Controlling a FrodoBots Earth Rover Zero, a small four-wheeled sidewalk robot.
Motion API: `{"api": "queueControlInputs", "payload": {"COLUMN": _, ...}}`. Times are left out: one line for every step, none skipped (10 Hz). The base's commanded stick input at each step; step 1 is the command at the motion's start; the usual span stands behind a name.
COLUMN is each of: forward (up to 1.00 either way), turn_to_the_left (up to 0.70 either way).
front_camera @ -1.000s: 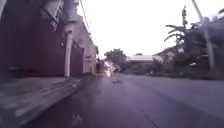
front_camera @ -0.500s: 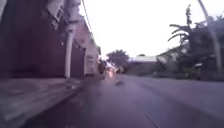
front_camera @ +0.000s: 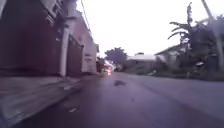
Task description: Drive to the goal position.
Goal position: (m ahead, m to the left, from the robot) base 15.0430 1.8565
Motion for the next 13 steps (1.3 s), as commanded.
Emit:
{"api": "queueControlInputs", "payload": {"forward": 0.70, "turn_to_the_left": 0.00}}
{"api": "queueControlInputs", "payload": {"forward": 0.70, "turn_to_the_left": 0.00}}
{"api": "queueControlInputs", "payload": {"forward": 0.70, "turn_to_the_left": 0.00}}
{"api": "queueControlInputs", "payload": {"forward": 0.70, "turn_to_the_left": 0.00}}
{"api": "queueControlInputs", "payload": {"forward": 0.70, "turn_to_the_left": 0.00}}
{"api": "queueControlInputs", "payload": {"forward": 0.70, "turn_to_the_left": 0.00}}
{"api": "queueControlInputs", "payload": {"forward": 0.70, "turn_to_the_left": 0.00}}
{"api": "queueControlInputs", "payload": {"forward": 0.70, "turn_to_the_left": 0.00}}
{"api": "queueControlInputs", "payload": {"forward": 0.70, "turn_to_the_left": 0.00}}
{"api": "queueControlInputs", "payload": {"forward": 0.70, "turn_to_the_left": 0.00}}
{"api": "queueControlInputs", "payload": {"forward": 0.70, "turn_to_the_left": 0.00}}
{"api": "queueControlInputs", "payload": {"forward": 0.70, "turn_to_the_left": 0.00}}
{"api": "queueControlInputs", "payload": {"forward": 0.70, "turn_to_the_left": 0.00}}
